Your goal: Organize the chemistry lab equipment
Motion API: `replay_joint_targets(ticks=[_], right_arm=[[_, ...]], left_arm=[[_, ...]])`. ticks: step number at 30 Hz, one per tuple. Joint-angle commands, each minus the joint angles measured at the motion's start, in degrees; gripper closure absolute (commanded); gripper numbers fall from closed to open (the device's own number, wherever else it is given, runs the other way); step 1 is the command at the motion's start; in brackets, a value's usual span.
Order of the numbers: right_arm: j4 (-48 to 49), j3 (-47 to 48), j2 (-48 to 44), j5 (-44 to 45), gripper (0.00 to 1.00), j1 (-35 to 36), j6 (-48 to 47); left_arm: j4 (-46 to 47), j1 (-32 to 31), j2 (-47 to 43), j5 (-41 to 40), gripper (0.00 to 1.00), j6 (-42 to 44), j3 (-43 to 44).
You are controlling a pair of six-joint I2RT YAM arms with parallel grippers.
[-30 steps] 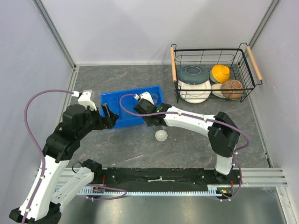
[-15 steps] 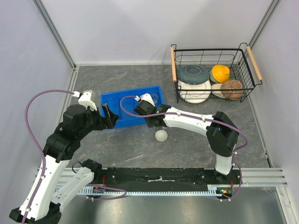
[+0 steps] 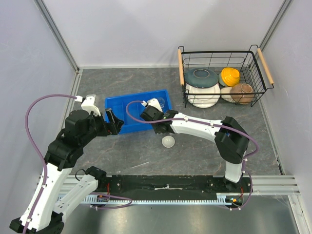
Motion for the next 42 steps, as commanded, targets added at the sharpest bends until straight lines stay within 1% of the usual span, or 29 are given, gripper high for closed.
replay_joint_targets(ticks=[1, 8, 12, 18, 26, 27, 34, 39, 42], right_arm=[[-0.50, 0.92, 0.69, 0.85, 1.00, 0.25, 1.20], [-4.72, 4.96, -1.33, 1.38, 1.00, 1.92, 1.38], [-9.98, 10.13, -1.86, 3.57, 1.00, 2.88, 1.29], [-14.90, 15.68, -3.62, 5.33, 1.00, 3.76, 1.38], [-19.93, 23.41, -3.01, 10.77, 1.00, 3.76, -0.38], [-20.19, 24.12, -2.48, 10.96, 1.00, 3.50, -0.73], [-19.75, 28.25, 1.21, 9.82, 1.00, -0.62, -2.31], [-17.73, 28.25, 3.05, 7.45, 1.00, -5.01, -3.63], [-15.45, 27.29, 3.76, 4.47, 1.00, -6.95, -4.33]], left_arm=[[1.77, 0.06, -0.34, 0.53, 0.09, 1.03, -0.09], [1.77, -0.02, -0.34, 0.45, 0.10, 1.03, 0.00], [1.86, -0.02, -0.60, 0.62, 0.10, 1.03, -0.27], [2.47, -0.02, -0.95, 0.80, 0.10, 1.03, -0.88], [2.56, 0.06, -1.30, 0.71, 0.10, 1.12, -0.71], [2.56, -0.02, -1.22, 2.01, 0.10, 1.12, -0.71], [2.48, -0.02, -1.57, 2.12, 0.10, 1.64, -0.71], [2.48, 0.06, -1.22, 1.85, 0.10, 1.82, -0.44], [2.65, 0.06, -1.13, 1.85, 0.10, 1.91, -0.44]])
